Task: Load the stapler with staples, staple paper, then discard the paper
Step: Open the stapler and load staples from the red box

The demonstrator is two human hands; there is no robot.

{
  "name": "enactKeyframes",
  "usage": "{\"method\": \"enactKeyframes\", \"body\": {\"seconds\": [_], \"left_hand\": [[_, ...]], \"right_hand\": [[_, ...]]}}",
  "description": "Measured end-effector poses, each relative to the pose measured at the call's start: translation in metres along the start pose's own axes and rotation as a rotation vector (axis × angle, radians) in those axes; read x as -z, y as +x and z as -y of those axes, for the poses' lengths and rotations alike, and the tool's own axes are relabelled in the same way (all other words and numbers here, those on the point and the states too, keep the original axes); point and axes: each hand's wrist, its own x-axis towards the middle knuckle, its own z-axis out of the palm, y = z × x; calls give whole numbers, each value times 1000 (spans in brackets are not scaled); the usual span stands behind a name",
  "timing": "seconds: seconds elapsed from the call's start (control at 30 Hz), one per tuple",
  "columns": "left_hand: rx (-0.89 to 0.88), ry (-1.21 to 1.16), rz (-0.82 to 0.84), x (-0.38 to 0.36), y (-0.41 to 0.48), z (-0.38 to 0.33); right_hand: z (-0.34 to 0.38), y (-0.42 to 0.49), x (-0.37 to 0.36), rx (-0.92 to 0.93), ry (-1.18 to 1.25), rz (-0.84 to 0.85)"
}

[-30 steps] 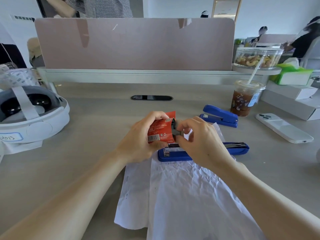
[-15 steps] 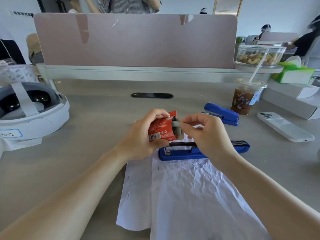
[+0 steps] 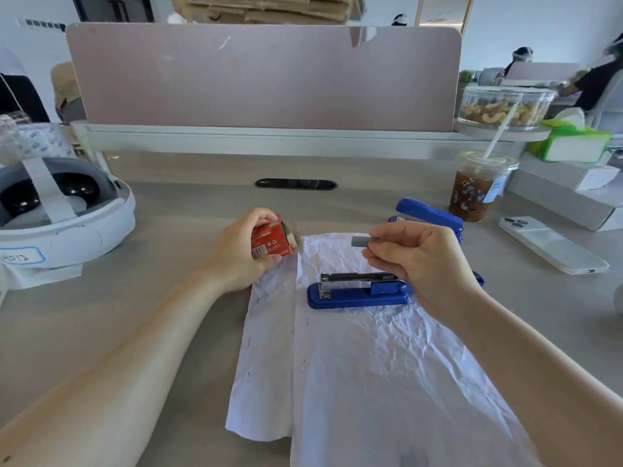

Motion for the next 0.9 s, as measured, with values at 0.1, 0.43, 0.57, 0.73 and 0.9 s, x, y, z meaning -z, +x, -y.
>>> {"method": "enactKeyframes", "body": {"seconds": [0.1,0.43,0.57,0.73,0.9], "left_hand": [[29,73,22,-2,2,5],[-123,-186,-49,-4,-15,-59],[-136,-251,60,-20,-27,-80],[-109,-360,81,-23,-26,-75],[-80,-397,68,-21,-27,-74]], "right_hand": [[0,0,2,-25,15,3],[-2,1,4,-49,-44,61],[-3,-1,0,21,-132,129],[-6,-3,-3,92,-217,151],[-3,-4,0,109,-320,218]]}}
